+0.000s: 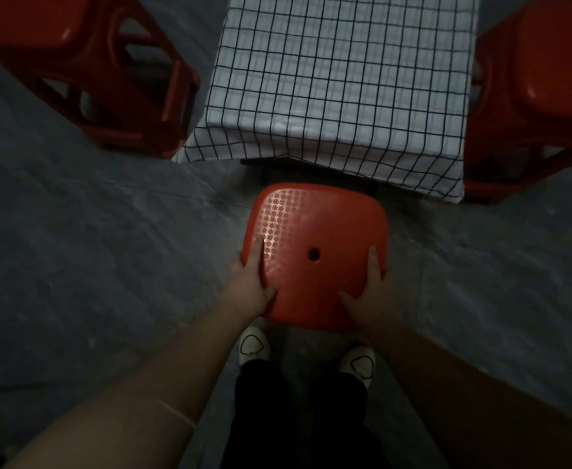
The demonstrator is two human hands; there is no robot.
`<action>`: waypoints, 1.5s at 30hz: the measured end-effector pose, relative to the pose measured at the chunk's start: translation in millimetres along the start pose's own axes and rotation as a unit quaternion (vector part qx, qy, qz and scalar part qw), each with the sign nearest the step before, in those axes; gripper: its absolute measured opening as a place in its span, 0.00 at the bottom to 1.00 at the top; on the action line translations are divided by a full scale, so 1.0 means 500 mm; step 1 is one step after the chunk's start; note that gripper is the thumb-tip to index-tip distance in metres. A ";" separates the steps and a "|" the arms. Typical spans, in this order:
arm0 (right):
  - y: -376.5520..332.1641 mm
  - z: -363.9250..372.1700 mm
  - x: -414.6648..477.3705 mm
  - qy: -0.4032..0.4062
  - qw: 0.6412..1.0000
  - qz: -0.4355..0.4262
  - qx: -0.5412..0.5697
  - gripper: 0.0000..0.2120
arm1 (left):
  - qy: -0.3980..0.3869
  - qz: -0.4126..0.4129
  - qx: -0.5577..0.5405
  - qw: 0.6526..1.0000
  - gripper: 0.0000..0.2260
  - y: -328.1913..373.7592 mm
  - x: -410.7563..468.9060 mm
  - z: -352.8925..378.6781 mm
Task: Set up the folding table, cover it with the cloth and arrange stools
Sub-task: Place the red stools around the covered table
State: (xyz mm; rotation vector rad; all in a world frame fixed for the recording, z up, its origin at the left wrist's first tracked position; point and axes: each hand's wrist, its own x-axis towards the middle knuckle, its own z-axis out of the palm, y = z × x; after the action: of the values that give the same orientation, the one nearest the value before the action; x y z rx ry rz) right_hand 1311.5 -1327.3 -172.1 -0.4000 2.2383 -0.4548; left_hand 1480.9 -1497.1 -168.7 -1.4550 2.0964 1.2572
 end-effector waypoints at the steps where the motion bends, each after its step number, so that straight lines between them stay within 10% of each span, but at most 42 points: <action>1: 0.000 0.003 0.000 0.013 1.000 0.000 -0.021 0.53 | 0.006 0.005 0.002 1.000 0.48 -0.003 -0.004 0.003; 45: 0.155 0.152 -0.294 -0.025 0.999 0.016 -0.015 0.50 | -0.032 0.003 -0.019 0.999 0.43 -0.210 -0.275 0.110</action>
State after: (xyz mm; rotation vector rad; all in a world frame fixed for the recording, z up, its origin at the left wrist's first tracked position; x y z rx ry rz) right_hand 1451.7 -1211.0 -157.8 -0.3853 2.2028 -0.3910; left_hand 1620.4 -1381.4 -160.9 -1.4046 2.0477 1.3363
